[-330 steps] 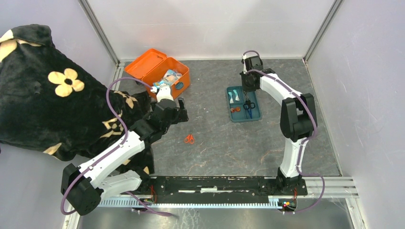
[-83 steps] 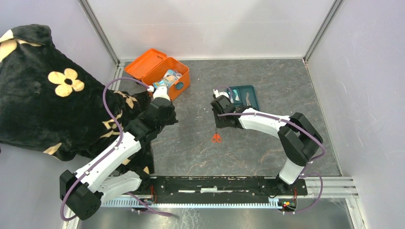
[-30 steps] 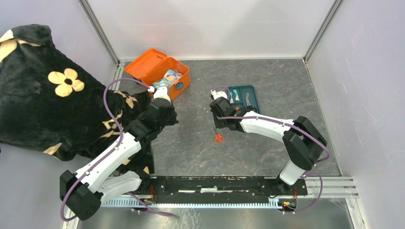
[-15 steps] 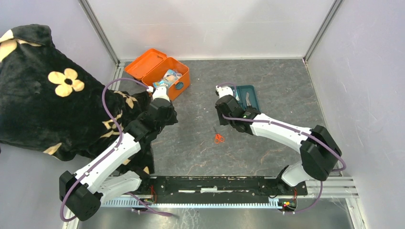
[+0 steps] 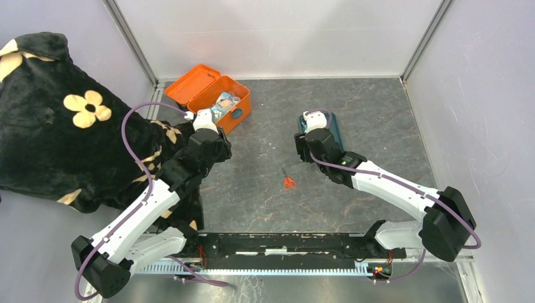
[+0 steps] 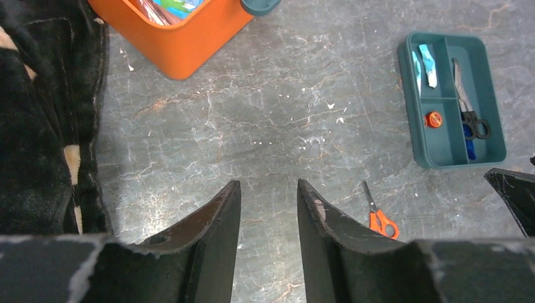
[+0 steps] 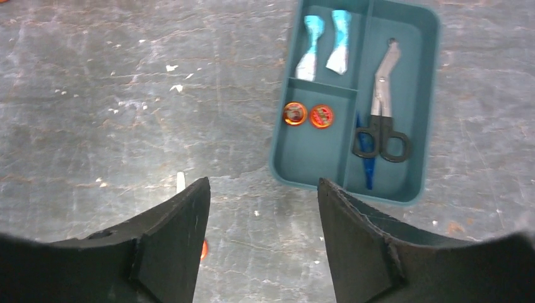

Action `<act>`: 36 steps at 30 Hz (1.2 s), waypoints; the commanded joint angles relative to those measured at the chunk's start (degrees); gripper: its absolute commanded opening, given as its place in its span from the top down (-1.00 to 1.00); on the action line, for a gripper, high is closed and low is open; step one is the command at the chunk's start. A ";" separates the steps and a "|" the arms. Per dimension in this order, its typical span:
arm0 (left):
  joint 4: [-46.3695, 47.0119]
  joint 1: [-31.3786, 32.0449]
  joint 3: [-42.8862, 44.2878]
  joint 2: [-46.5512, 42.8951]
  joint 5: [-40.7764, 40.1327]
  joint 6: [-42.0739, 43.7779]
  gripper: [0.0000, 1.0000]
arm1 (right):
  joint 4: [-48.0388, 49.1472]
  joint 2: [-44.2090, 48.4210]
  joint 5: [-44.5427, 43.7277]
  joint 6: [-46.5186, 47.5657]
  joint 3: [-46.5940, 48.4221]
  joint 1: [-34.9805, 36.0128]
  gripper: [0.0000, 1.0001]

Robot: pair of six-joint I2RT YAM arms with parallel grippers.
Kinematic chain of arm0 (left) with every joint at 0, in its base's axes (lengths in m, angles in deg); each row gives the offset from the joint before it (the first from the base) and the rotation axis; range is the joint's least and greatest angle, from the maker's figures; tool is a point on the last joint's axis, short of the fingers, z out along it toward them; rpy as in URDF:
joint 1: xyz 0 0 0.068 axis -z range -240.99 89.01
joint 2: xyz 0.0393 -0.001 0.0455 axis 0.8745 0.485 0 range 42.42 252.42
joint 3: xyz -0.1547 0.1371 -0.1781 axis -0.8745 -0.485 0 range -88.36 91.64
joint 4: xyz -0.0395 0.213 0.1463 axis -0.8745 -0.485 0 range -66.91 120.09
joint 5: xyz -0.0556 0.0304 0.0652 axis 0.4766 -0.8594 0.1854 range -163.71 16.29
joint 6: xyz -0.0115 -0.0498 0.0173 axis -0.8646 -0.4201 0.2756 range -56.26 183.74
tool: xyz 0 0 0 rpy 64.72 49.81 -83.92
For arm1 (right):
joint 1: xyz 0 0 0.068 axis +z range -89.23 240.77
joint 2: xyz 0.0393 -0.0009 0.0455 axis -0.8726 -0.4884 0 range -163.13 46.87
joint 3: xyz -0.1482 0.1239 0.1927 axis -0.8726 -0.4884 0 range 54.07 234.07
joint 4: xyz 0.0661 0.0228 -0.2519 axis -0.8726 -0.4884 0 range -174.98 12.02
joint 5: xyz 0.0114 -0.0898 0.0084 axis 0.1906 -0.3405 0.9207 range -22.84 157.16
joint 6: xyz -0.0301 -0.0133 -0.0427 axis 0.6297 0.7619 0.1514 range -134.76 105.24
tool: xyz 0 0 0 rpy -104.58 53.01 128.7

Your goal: Organize the medicine kit

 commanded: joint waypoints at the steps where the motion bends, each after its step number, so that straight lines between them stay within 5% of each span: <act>1: -0.06 -0.19 2.76 -1.57 -3.21 -2.14 0.04 | 0.87 3.23 -3.89 2.49 -0.51 -2.49 -0.62; 8: -0.18 -0.20 3.43 -0.96 -6.21 -1.35 -0.28 | -1.78 5.31 -2.54 1.69 -1.18 -7.34 -0.96; 14: -0.39 -0.18 4.15 0.04 -8.16 -0.99 -0.98 | -2.40 5.21 -1.95 3.59 -0.97 -9.17 -0.96; 27: 1.00 -0.90 2.71 -2.98 -13.61 -1.77 -1.00 | 3.33 12.95 -5.28 2.41 -7.55 -10.22 -0.96; 36: 3.14 -0.99 0.93 -4.09 -13.37 -1.51 -1.00 | 4.70 10.64 4.36 2.32 -6.88 -11.20 -0.96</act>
